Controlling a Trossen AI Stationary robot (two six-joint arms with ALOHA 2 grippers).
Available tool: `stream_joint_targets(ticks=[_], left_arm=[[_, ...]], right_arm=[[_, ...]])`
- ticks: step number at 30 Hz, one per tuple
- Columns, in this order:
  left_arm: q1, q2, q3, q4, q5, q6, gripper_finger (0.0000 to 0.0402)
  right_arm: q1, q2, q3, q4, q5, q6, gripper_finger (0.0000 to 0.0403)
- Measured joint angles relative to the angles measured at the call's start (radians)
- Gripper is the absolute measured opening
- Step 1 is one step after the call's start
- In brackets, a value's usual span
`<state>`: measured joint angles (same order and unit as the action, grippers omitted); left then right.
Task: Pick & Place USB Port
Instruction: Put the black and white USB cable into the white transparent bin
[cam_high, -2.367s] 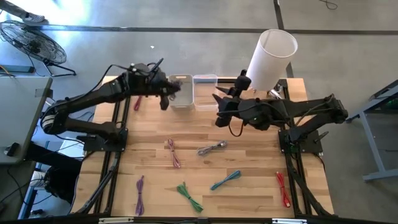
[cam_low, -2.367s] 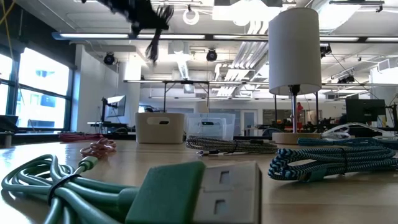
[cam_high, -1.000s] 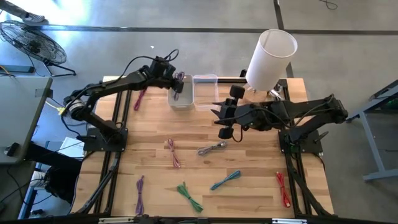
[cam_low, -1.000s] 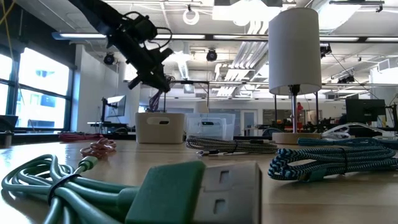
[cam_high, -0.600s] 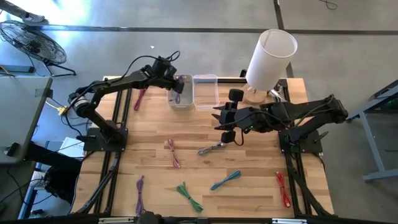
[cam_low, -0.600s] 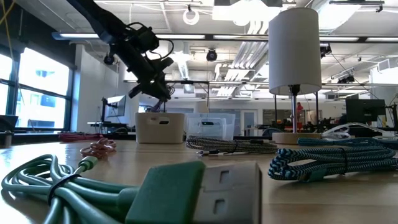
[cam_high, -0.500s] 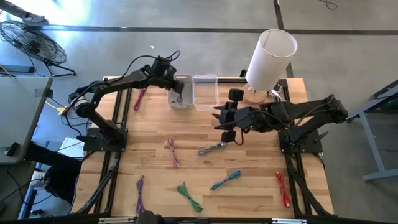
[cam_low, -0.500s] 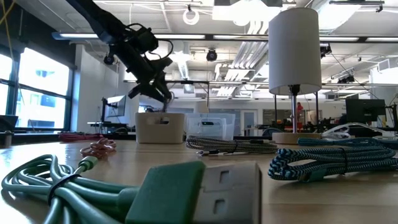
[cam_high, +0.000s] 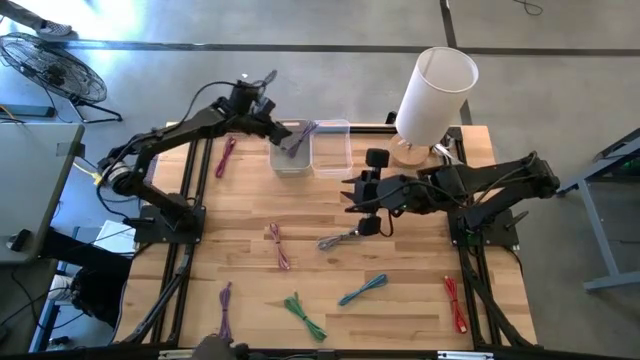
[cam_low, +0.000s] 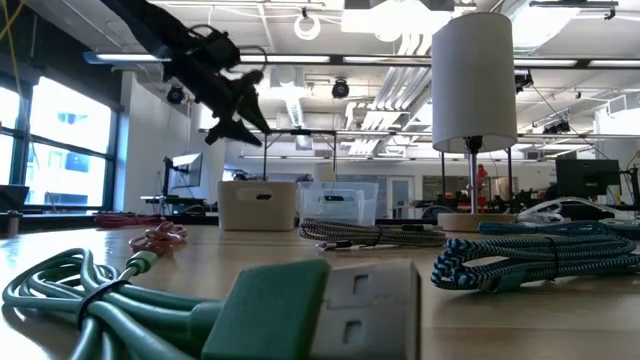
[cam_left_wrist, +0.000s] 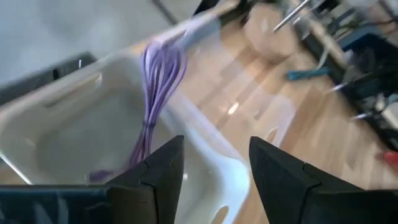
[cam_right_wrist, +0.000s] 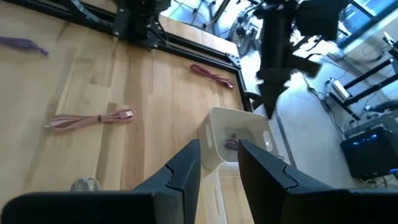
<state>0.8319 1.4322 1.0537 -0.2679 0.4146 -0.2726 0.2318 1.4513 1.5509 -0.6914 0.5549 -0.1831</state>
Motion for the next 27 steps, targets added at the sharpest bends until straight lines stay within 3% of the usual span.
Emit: stream_joint_targets(ticks=[3,12,19,23,27], left_arm=[[0.026,-0.063,0.000,0.042,0.067,0.052,0.0178],[0.002,-0.321,0.000,0.383,0.442,0.127,0.0179],[-0.097,-0.571,0.001,0.553,0.469,0.142,0.0179],[-0.137,-0.692,0.000,0.551,0.442,0.186,0.0179],[-0.147,-0.779,0.000,0.548,0.426,0.200,0.0179]], right_arm=[[0.008,0.000,0.000,-0.013,0.035,-0.002,0.0099],[0.011,-0.056,-0.001,-0.100,0.058,-0.037,0.0099],[0.012,-0.099,0.041,-0.046,-0.019,-0.189,0.0099],[0.036,-0.052,0.179,-0.108,-0.054,-0.195,0.0099],[0.086,0.051,0.375,-0.282,-0.043,-0.195,0.0099]])
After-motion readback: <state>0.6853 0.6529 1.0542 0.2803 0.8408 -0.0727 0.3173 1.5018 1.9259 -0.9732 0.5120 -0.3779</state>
